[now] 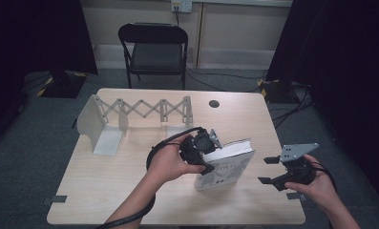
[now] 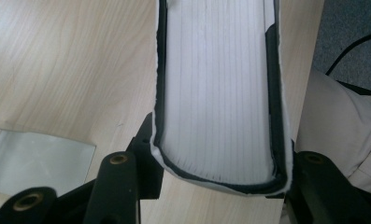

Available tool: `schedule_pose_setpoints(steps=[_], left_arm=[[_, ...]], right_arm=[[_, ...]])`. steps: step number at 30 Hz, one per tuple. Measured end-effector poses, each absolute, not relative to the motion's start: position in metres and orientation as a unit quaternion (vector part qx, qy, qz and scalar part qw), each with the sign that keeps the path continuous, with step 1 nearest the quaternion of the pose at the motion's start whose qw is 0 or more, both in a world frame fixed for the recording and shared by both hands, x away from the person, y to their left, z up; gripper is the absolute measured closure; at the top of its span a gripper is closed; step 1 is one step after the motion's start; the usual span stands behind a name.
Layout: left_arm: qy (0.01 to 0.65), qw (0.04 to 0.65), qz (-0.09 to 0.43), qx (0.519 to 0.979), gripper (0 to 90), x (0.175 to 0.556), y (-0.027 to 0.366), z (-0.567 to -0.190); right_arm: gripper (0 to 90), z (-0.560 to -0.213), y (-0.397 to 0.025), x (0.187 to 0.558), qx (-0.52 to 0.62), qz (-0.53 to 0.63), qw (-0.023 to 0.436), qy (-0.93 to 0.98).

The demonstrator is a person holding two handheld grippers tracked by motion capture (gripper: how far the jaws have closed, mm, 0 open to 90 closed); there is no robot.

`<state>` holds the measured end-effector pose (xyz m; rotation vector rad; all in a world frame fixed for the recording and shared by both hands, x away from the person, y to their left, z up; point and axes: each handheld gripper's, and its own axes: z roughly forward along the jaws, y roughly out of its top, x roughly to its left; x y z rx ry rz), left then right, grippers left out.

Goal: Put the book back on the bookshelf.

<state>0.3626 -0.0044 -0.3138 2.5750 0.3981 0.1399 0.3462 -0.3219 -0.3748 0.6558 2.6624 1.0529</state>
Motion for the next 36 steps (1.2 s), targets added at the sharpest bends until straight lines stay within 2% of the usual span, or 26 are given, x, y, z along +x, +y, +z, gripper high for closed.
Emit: schedule_pose_setpoints(steps=[9, 18, 36], left_arm=[[0.147, 0.256, 0.05, 0.954, 52.6, 0.363, 0.003, -0.313], [0.139, 0.254, 0.058, 0.955, 48.3, 0.367, -0.001, -0.312], [0.142, 0.247, 0.047, 0.957, 46.7, 0.385, -0.03, -0.306]], right_arm=[[24.4, -0.385, -0.321, 0.347, 0.234, 0.368, 0.102, 0.894], [23.6, -0.399, -0.318, 0.346, 0.237, 0.37, 0.096, 0.893], [22.4, -0.421, -0.316, 0.345, 0.241, 0.376, 0.085, 0.89]])
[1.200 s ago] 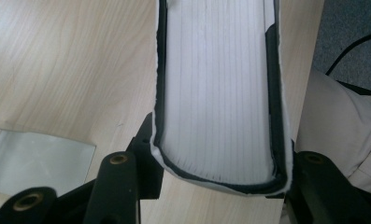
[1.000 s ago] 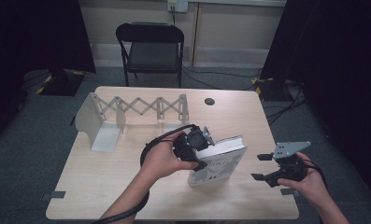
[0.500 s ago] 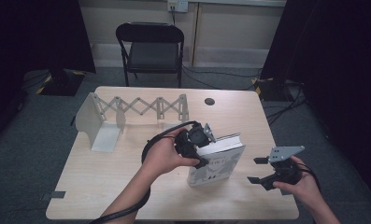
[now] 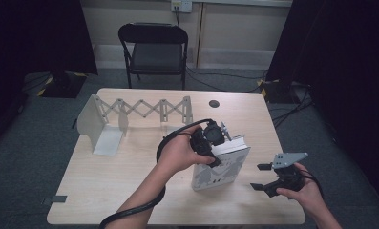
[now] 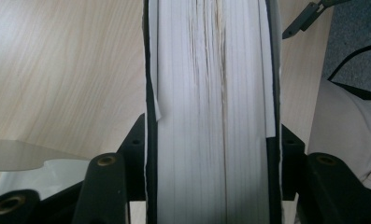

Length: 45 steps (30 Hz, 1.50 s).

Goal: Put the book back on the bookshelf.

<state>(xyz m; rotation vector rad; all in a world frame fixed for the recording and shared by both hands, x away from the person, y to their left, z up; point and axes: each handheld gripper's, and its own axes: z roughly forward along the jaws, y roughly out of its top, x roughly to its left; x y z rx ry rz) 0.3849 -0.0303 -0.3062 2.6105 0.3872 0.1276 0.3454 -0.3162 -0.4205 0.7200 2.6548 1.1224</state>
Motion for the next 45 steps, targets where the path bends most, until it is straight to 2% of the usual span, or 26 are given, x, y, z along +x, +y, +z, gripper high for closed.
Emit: schedule_pose_setpoints(steps=[10, 22, 37, 45], left_arm=[[0.134, 0.259, 0.042, 0.956, 44.8, 0.388, -0.039, -0.311], [0.129, 0.242, 0.04, 0.961, 42.0, 0.394, -0.06, -0.319], [0.126, 0.248, 0.041, 0.96, 44.2, 0.394, -0.06, -0.322], [0.126, 0.257, 0.032, 0.958, 42.3, 0.395, -0.06, -0.325]], right_arm=[[22.3, -0.426, -0.312, 0.344, 0.239, 0.378, 0.081, 0.891], [21.8, -0.44, -0.314, 0.343, 0.248, 0.381, 0.073, 0.888], [21.8, -0.449, -0.31, 0.342, 0.249, 0.383, 0.067, 0.887], [21.8, -0.452, -0.31, 0.341, 0.251, 0.384, 0.062, 0.887]])
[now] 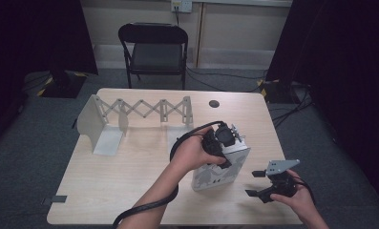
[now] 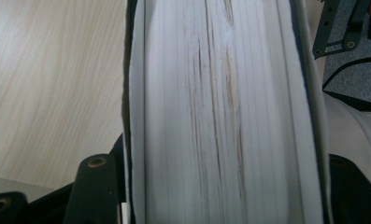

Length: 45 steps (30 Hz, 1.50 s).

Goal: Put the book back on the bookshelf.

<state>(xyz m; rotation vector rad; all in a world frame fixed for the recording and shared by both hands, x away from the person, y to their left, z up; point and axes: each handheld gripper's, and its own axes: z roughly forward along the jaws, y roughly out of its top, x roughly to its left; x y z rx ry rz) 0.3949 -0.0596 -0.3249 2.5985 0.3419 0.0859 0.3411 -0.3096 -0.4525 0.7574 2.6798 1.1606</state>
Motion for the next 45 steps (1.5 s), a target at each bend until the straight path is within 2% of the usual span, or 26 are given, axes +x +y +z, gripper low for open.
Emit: schedule_pose_setpoints(steps=[11, 17, 19, 29, 38, 45], left_arm=[[0.14, 0.24, 0.027, 0.96, 41.1, 0.395, -0.062, -0.326], [0.145, 0.216, 0.038, 0.965, 33.0, 0.394, -0.065, -0.328], [0.143, 0.216, 0.038, 0.965, 33.0, 0.394, -0.064, -0.328], [0.128, 0.221, 0.046, 0.966, 45.3, 0.391, -0.064, -0.327], [0.143, 0.243, 0.047, 0.958, 50.6, 0.387, -0.06, -0.325], [0.156, 0.235, 0.049, 0.958, 51.0, 0.384, -0.056, -0.323]], right_arm=[[21.8, -0.456, -0.312, 0.34, 0.254, 0.385, 0.063, 0.885], [21.9, -0.456, -0.315, 0.34, 0.256, 0.386, 0.063, 0.884], [21.9, -0.457, -0.315, 0.34, 0.257, 0.387, 0.063, 0.884], [22.1, -0.462, -0.314, 0.339, 0.26, 0.386, 0.065, 0.883], [18.6, -0.476, -0.31, 0.338, 0.271, 0.381, 0.07, 0.881], [15.0, -0.486, -0.307, 0.337, 0.278, 0.377, 0.079, 0.88]])
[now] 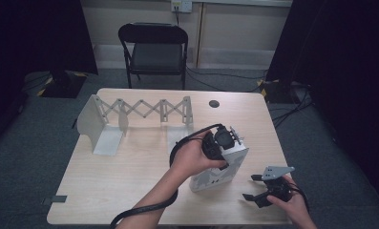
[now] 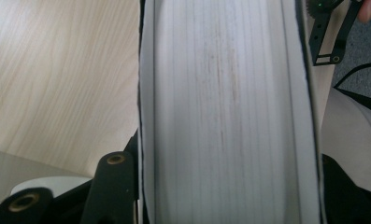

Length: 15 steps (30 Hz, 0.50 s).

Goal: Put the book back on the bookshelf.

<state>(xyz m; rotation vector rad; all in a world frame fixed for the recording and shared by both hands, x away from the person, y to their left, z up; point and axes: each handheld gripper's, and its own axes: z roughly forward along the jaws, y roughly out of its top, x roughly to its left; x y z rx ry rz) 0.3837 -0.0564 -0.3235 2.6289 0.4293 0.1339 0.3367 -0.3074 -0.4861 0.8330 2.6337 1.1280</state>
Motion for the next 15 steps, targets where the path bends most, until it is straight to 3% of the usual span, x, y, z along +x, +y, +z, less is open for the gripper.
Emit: schedule_pose_setpoints(steps=[15], left_arm=[[0.196, 0.225, 0.041, 0.954, 51.0, 0.387, -0.033, -0.313]], right_arm=[[12.7, -0.498, -0.301, 0.333, 0.291, 0.375, 0.124, 0.872]])
